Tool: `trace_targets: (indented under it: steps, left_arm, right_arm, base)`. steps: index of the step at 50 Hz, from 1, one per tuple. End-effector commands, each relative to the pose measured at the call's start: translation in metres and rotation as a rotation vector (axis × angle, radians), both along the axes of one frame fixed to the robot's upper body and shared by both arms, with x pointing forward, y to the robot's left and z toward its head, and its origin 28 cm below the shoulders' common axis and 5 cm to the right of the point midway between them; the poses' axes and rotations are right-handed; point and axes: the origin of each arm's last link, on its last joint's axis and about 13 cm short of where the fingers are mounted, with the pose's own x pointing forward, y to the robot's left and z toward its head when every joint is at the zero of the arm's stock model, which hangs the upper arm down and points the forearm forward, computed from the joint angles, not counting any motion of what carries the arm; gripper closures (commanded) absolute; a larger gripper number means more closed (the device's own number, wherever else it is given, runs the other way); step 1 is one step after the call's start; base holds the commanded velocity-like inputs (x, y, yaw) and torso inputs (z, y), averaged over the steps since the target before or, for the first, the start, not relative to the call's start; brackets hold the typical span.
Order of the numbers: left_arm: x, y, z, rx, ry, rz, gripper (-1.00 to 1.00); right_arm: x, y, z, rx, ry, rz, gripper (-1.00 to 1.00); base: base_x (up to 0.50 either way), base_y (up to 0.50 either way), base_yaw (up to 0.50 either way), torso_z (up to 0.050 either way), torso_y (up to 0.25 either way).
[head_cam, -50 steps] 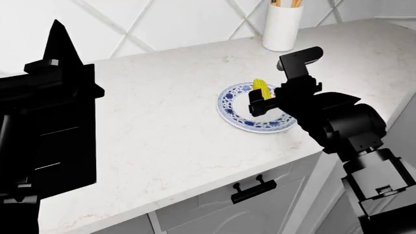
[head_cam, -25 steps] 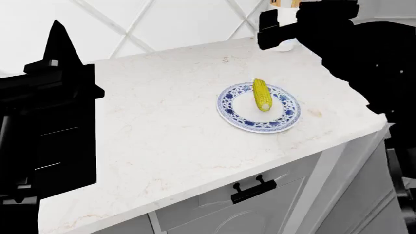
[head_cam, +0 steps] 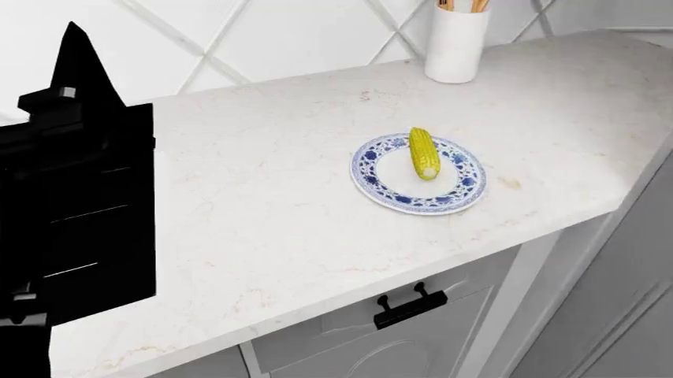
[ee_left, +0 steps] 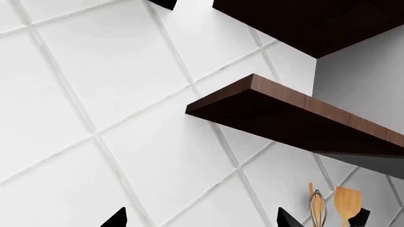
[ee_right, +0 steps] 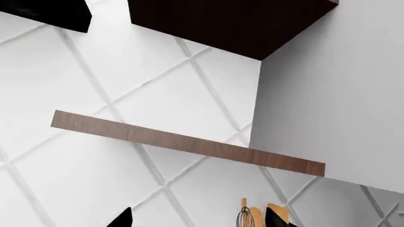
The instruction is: Pick the corn from the top rack in the oven and place it on the plate on the counter.
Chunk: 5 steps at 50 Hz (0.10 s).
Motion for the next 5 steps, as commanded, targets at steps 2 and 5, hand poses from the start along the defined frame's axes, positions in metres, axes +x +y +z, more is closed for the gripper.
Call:
trace_targets:
  steps: [2,5]
  left_arm:
    - [-0.0005,0.0065,0.0047,0.003,-0.024,0.04,-1.0]
    - [0.0002,0.0089,0.0055,0.001,-0.031,0.053,-1.0]
  right_arm:
    - [-0.0608,0.0004,-0.0448,-0.061,-0.057,-0.051,-1.0]
    - [-0.0667,-0.0045,-0.0521,-0.066,-0.041,-0.081,-1.0]
  base:
    - [0.0,0.0,0.0,0.0,0.0]
    - [0.0,0.0,0.0,0.0,0.0]
